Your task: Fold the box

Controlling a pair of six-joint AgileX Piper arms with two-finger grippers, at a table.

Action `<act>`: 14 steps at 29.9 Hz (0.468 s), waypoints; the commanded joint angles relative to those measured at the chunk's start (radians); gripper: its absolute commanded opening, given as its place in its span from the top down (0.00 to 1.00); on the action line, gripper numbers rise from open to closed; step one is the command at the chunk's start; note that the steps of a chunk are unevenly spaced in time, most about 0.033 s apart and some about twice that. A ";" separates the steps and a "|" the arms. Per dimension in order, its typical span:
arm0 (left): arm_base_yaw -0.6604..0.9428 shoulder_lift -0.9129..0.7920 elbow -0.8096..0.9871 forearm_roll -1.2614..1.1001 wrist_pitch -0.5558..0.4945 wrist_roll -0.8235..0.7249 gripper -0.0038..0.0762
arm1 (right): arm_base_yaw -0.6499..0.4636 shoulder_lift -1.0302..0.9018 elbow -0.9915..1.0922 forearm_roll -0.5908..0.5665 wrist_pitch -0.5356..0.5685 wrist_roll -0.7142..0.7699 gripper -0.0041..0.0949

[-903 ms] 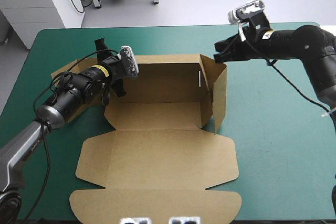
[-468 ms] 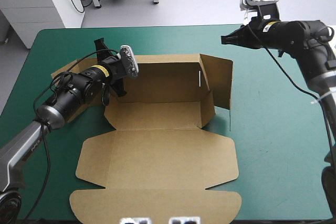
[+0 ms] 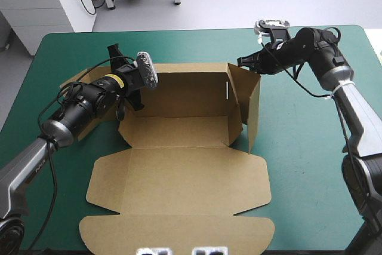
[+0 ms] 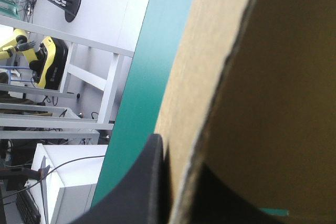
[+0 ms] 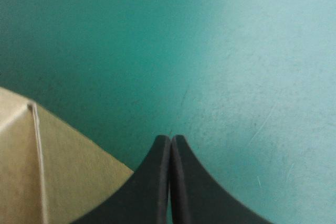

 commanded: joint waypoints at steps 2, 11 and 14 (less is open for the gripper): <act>-0.001 -0.032 -0.023 -0.030 0.030 -0.053 0.96 | -0.003 -0.050 -0.030 0.072 0.053 -0.065 0.97; -0.001 -0.032 -0.023 -0.001 0.030 -0.076 0.96 | -0.003 -0.117 0.143 0.259 -0.007 -0.230 0.97; -0.001 -0.032 -0.023 -0.001 0.030 -0.076 0.96 | -0.003 -0.168 0.233 0.341 -0.058 -0.355 0.97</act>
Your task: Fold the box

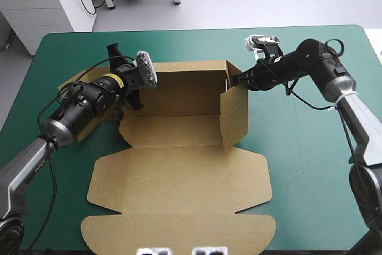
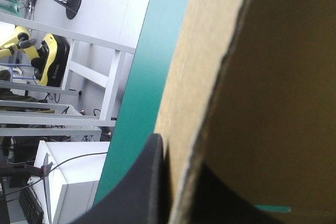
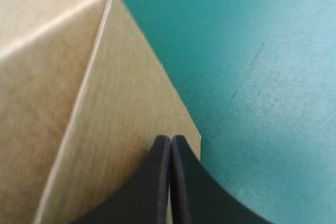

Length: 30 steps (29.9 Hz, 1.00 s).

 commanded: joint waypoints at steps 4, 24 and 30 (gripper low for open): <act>-0.001 -0.032 -0.018 -0.035 0.019 -0.048 0.96 | -0.003 -0.182 0.167 0.181 -0.142 -0.277 0.97; -0.069 -0.032 -0.018 0.004 0.141 0.024 0.96 | -0.003 -0.290 0.454 0.419 -0.181 -0.878 0.25; -0.107 -0.032 -0.018 -0.003 0.144 0.007 0.96 | 0.024 -0.257 0.454 0.469 -0.204 -0.928 0.20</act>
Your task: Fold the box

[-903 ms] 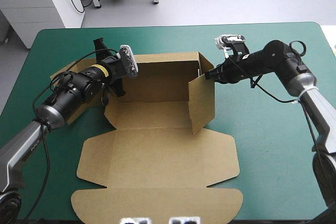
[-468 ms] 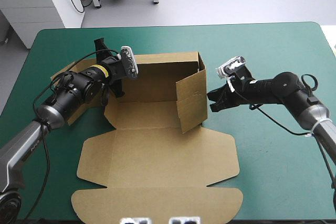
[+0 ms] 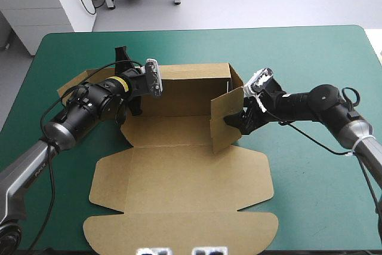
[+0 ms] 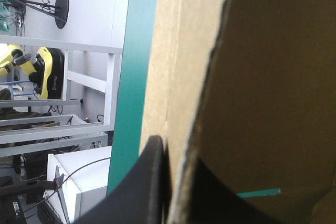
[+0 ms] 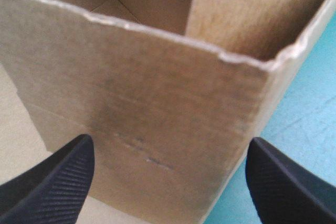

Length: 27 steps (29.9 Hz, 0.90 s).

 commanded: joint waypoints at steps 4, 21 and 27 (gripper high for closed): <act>-0.069 -0.021 -0.014 -0.075 0.062 -0.082 0.96 | 0.091 0.003 -0.031 0.041 -0.135 -0.023 0.20; -0.199 -0.022 -0.015 -0.075 0.239 -0.092 0.96 | 0.142 0.015 -0.031 -0.348 -0.356 0.384 0.56; -0.201 -0.022 -0.015 -0.147 0.228 -0.099 0.96 | 0.142 0.015 -0.031 -0.348 -0.326 0.425 0.97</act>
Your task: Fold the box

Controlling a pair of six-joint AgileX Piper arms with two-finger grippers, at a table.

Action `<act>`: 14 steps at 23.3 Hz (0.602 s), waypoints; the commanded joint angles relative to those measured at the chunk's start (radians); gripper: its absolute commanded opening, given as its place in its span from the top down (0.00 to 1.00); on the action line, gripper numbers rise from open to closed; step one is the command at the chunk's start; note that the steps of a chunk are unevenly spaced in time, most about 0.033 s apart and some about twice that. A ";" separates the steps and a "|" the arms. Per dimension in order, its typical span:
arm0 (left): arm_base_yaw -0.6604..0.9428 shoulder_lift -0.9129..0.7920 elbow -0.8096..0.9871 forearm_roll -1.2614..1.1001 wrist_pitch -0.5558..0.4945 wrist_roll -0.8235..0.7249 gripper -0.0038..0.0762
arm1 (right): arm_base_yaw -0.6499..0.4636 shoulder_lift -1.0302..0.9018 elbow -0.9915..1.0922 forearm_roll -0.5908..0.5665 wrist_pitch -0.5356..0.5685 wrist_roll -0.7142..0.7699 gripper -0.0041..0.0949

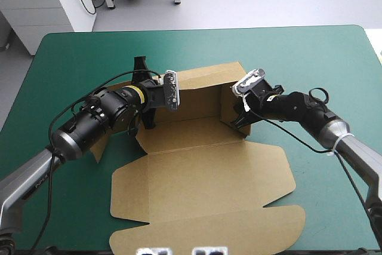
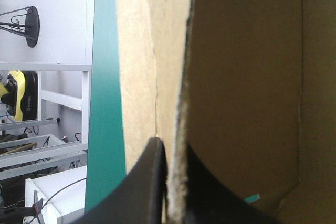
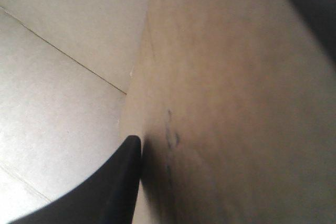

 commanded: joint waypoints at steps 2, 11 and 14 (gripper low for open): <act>-0.031 -0.003 0.004 -0.222 0.060 -0.009 0.96 | -0.001 -0.038 -0.031 0.066 0.032 0.030 0.97; -0.031 -0.021 -0.039 -0.433 0.065 -0.006 0.55 | -0.001 -0.038 -0.031 0.058 -0.016 0.109 0.97; -0.031 -0.062 -0.136 -0.536 0.073 -0.006 0.24 | -0.001 -0.038 -0.031 0.057 -0.015 0.108 0.97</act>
